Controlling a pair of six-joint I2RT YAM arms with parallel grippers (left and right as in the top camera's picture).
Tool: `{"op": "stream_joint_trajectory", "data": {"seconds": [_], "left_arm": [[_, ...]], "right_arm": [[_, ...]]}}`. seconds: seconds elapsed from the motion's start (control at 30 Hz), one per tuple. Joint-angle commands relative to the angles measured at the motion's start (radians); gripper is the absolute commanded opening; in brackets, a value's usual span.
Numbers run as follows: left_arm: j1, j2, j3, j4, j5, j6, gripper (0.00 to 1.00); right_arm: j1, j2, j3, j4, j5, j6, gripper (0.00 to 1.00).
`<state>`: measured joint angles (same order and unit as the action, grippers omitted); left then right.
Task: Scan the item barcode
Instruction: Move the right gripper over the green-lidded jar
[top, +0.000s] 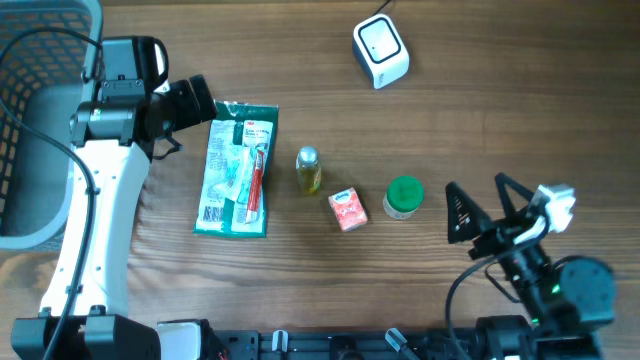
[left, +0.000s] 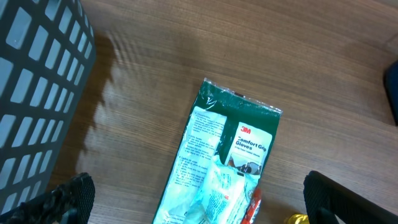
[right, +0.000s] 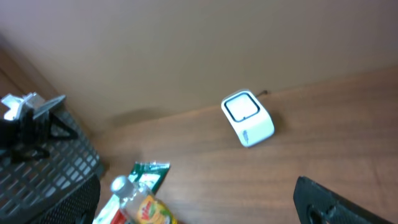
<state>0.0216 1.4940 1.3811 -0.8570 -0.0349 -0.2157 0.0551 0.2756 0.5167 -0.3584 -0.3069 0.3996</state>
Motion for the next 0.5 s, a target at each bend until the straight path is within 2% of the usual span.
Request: {"op": "stream_joint_trajectory", "data": {"seconds": [0.0, 0.1, 0.17, 0.23, 0.37, 0.43, 0.47], "left_arm": [[0.004, -0.007, 0.014, 0.003, 0.008, -0.009, 1.0], [0.004, -0.007, 0.014, 0.003, 0.008, -0.009, 1.0], [0.004, -0.007, 0.014, 0.003, 0.008, -0.009, 1.0], [0.004, -0.007, 0.014, 0.003, 0.008, -0.009, 1.0], [0.004, -0.007, 0.014, 0.003, 0.008, -0.009, 1.0], [0.004, -0.007, 0.014, 0.003, 0.008, -0.009, 1.0], [0.004, -0.007, 0.014, 0.003, 0.008, -0.009, 1.0]], "right_arm": [[-0.003, 0.188, 0.255, -0.19, -0.01, -0.012, 1.0], [-0.003, 0.374, 0.498, -0.438, -0.009, -0.061, 1.0], [-0.003, 0.467, 0.601, -0.54, -0.011, -0.056, 1.0], [-0.003, 0.534, 0.661, -0.587, -0.018, -0.055, 1.0], [-0.003, 0.609, 0.673, -0.589, -0.117, -0.052, 0.99], [-0.003, 0.639, 0.673, -0.592, -0.137, -0.041, 0.76], [-0.003, 0.657, 0.673, -0.6, -0.14, -0.027, 0.69]]}}
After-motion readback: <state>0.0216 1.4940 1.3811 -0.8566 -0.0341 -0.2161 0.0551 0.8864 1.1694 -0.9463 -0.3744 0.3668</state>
